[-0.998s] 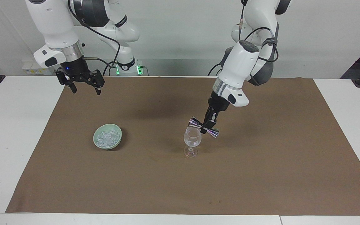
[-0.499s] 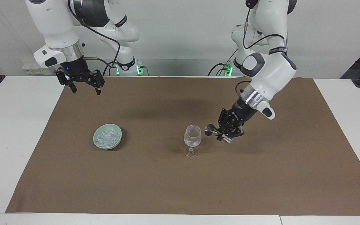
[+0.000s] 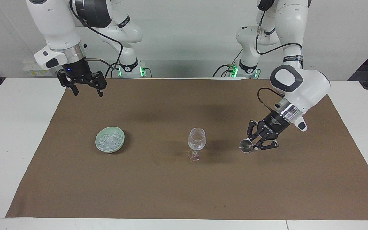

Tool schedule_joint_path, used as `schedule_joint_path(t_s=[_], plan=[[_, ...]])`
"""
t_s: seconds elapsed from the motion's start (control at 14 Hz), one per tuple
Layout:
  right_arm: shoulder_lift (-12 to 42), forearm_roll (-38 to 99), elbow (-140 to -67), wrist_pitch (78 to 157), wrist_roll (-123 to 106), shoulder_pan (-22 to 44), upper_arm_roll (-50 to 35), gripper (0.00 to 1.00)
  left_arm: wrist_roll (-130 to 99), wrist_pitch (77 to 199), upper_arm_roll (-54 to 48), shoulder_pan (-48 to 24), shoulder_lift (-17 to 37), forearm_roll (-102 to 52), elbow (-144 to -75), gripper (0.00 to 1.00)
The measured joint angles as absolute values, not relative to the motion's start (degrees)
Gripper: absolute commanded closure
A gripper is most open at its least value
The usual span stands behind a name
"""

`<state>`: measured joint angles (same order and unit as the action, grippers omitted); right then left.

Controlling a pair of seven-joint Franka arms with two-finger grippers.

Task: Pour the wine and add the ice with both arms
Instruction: 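Turn the cup upright and carry it back from the glass, then lower the cup onto the table at its starting spot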

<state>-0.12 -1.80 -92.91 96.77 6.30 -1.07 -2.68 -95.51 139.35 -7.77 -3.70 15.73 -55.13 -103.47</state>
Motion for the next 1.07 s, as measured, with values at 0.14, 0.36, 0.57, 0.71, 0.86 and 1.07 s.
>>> schedule_joint_path(t_s=[0.14, 0.36, 0.57, 0.71, 0.86, 1.07], plan=[[-0.12, -1.8, -92.91, 96.77, 6.3, -1.07, -2.68, 0.0, -93.44, 138.64, -7.83, -2.29, 15.74, -58.22, -104.67, 1.0], [-0.12, -1.8, -92.91, 96.77, 6.3, -1.07, -2.68, 0.0, -85.47, 133.65, -7.83, 0.9, 15.75, -62.47, -106.34, 1.0], [-0.12, -1.8, -92.91, 96.77, 6.3, -1.07, -2.68, 0.0, -77.54, 128.65, -7.8, 3.99, 15.33, -63.0, -108.44, 1.0], [-0.12, -1.8, -92.91, 96.77, 6.3, -1.07, -2.68, 0.0, -72.66, 125.53, -7.79, 6.2, 15.01, -63.18, -110.07, 1.0], [-0.12, -1.8, -92.91, 96.77, 6.3, -1.07, -2.68, 0.0, -67.38, 121.88, -7.8, 8.39, 14.95, -63.45, -111.25, 1.0], [-0.12, -1.8, -92.91, 96.77, 6.3, -1.07, -2.68, 0.0, -58.57, 116.37, -7.74, 12.48, 15.13, -66.59, -113.47, 1.0]])
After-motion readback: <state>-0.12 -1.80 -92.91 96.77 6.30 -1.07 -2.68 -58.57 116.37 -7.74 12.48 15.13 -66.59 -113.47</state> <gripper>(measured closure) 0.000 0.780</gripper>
